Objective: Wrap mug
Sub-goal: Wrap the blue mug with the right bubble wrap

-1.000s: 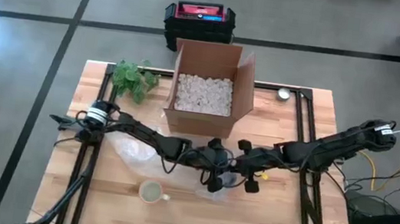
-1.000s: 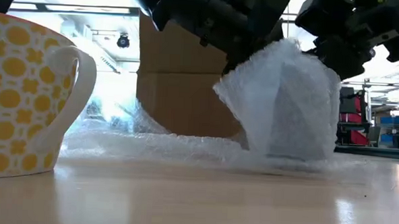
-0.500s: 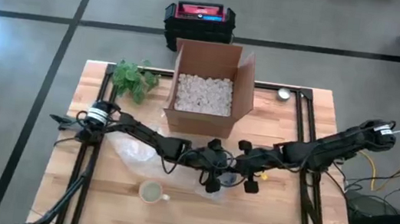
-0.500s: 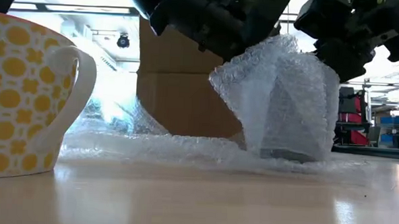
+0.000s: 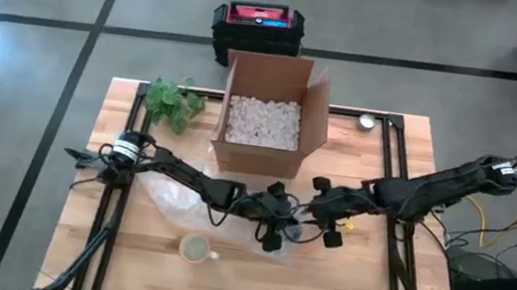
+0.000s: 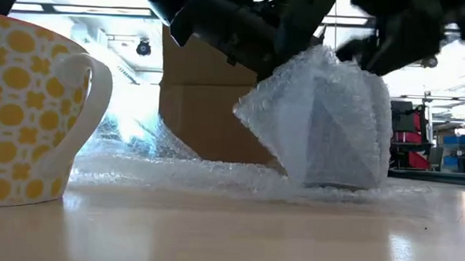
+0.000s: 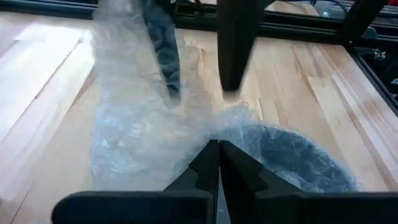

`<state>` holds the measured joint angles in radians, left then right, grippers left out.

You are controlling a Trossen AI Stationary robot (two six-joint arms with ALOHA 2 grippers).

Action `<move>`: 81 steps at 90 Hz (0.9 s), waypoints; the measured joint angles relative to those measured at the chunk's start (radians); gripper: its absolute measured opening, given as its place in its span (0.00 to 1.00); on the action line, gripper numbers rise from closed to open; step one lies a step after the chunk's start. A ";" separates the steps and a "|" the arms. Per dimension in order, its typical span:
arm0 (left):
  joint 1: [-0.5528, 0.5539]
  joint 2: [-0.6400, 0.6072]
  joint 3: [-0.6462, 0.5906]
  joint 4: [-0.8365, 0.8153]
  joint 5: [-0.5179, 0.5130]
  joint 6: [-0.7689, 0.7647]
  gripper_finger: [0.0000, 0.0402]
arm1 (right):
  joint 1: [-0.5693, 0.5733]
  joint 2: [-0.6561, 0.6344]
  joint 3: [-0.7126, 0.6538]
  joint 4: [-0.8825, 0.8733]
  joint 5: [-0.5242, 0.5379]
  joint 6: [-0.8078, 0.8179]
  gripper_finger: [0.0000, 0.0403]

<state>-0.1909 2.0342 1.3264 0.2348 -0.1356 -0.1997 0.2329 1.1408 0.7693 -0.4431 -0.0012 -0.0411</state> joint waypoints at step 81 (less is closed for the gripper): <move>0.000 0.000 -0.001 0.004 0.000 0.000 0.00 | 0.031 0.093 -0.110 0.348 -0.057 -0.135 0.01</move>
<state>-0.1909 2.0346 1.3254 0.2383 -0.1356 -0.2001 0.2638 1.2333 0.6589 -0.0953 -0.0582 -0.1765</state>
